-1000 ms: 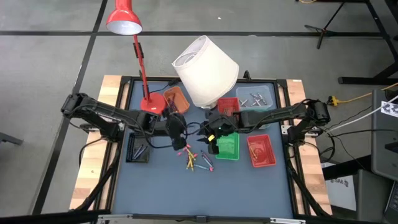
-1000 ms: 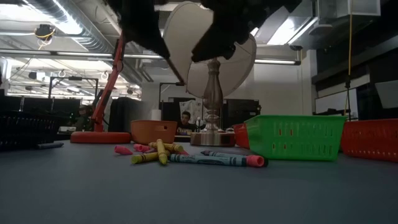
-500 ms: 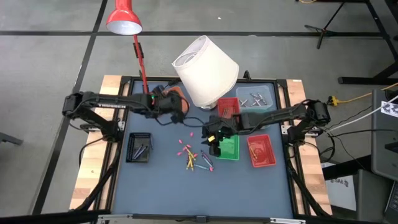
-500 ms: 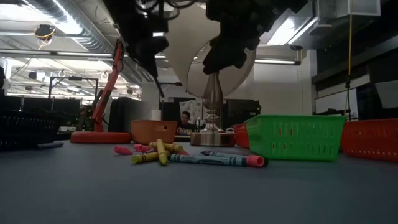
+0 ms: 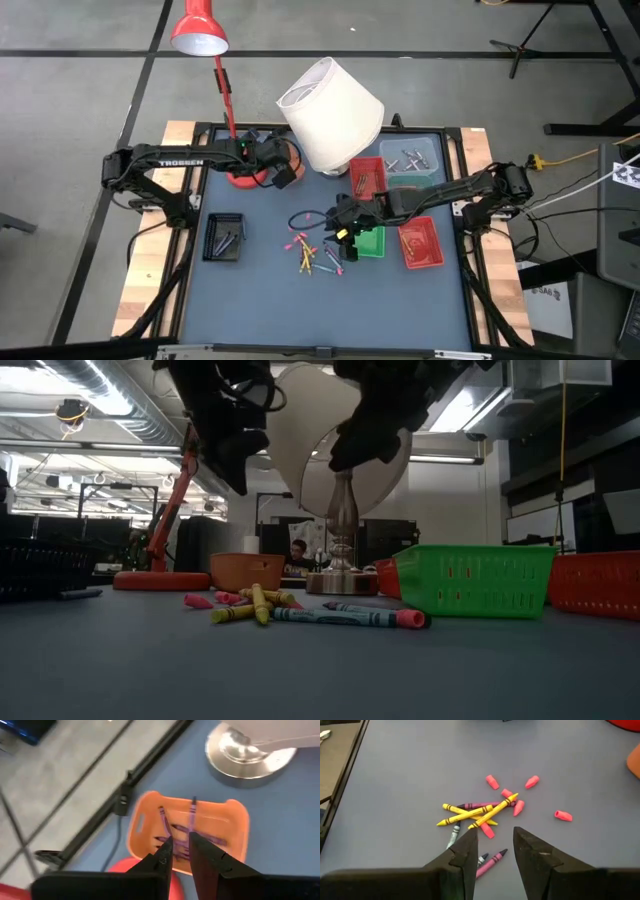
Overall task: Sort crayons
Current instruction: Put the yellow crayon into the bottom dark orange bin
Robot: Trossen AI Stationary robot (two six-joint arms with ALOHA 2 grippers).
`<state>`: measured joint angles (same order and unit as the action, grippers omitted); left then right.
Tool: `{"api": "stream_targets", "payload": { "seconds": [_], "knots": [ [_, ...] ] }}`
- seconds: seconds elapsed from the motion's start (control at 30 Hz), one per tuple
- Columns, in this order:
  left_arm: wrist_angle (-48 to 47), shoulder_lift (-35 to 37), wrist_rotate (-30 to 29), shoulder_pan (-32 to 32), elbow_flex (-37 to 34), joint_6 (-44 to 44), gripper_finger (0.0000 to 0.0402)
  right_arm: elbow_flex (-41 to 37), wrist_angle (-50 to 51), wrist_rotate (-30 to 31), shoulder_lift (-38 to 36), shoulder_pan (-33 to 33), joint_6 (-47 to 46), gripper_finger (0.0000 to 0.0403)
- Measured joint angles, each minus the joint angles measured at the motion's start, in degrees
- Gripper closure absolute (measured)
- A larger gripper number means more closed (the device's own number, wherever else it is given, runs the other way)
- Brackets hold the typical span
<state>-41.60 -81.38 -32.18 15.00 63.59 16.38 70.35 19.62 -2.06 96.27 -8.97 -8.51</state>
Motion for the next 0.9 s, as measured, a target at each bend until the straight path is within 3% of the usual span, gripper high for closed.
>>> {"api": "stream_targets", "payload": {
  "seconds": [0.37,0.73,0.9],
  "knots": [
    [0.1,0.0,21.9,-5.5,0.0,4.3,0.0354,0.0,0.4,0.1,0.0,-3.1,0.0,0.0281],
    [3.8,0.0,23.6,-21.4,0.0,4.0,0.0353,-0.1,4.3,0.1,0.0,-5.7,0.0,0.0281],
    [8.1,0.0,23.6,-27.6,0.0,5.5,0.0321,-0.1,6.0,0.1,0.0,-6.2,-0.2,0.0281]
  ]
}}
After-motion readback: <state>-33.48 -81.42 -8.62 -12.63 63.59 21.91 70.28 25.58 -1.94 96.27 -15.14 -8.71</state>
